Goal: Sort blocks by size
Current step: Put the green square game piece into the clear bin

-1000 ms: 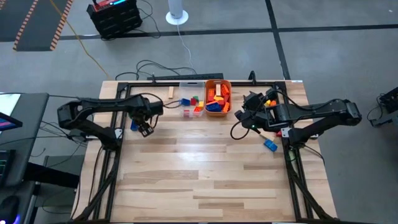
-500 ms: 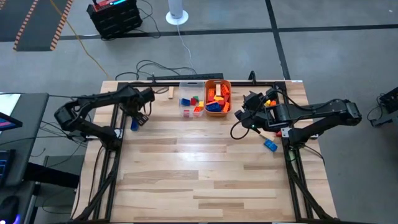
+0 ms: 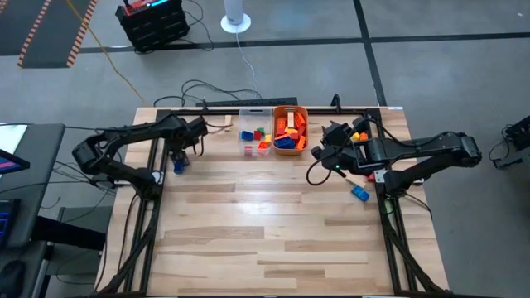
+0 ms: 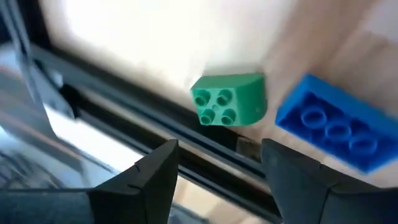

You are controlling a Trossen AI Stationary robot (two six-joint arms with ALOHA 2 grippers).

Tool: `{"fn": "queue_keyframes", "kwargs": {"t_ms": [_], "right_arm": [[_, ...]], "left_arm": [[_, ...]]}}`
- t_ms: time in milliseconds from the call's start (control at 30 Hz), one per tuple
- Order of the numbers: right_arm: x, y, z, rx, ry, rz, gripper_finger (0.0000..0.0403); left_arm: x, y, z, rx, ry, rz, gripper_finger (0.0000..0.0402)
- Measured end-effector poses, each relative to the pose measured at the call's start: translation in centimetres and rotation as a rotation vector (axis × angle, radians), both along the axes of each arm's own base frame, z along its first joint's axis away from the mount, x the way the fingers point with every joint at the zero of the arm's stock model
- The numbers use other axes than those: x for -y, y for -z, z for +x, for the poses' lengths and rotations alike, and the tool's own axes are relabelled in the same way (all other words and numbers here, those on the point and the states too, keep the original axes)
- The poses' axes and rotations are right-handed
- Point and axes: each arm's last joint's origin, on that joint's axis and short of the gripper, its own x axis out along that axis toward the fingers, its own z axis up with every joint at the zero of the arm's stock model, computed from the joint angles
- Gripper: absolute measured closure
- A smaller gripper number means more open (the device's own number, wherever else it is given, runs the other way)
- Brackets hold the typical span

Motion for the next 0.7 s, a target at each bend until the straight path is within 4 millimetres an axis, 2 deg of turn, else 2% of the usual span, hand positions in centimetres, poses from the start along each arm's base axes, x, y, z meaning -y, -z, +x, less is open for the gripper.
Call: {"fn": "queue_keyframes", "kwargs": {"t_ms": [200, 333, 500, 700], "right_arm": [[0.0, 0.0, 0.0, -0.004, -0.002, 0.000, 0.0240], [0.0, 0.0, 0.0, -0.007, -0.003, 0.000, 0.0240], [0.0, 0.0, 0.0, -0.009, -0.003, -0.001, 0.0240], [0.0, 0.0, 0.0, -0.009, -0.002, 0.000, 0.0239]], "left_arm": [[1.1, 0.7, -0.1, -0.141, 0.387, -0.209, 0.0180], [1.8, 1.9, -0.3, -0.202, 0.550, -0.287, 0.0180], [2.2, 3.0, -0.1, -0.258, 0.661, -0.246, 0.0180], [2.1, 3.2, 0.7, -0.270, 0.760, -0.180, 0.0180]]}}
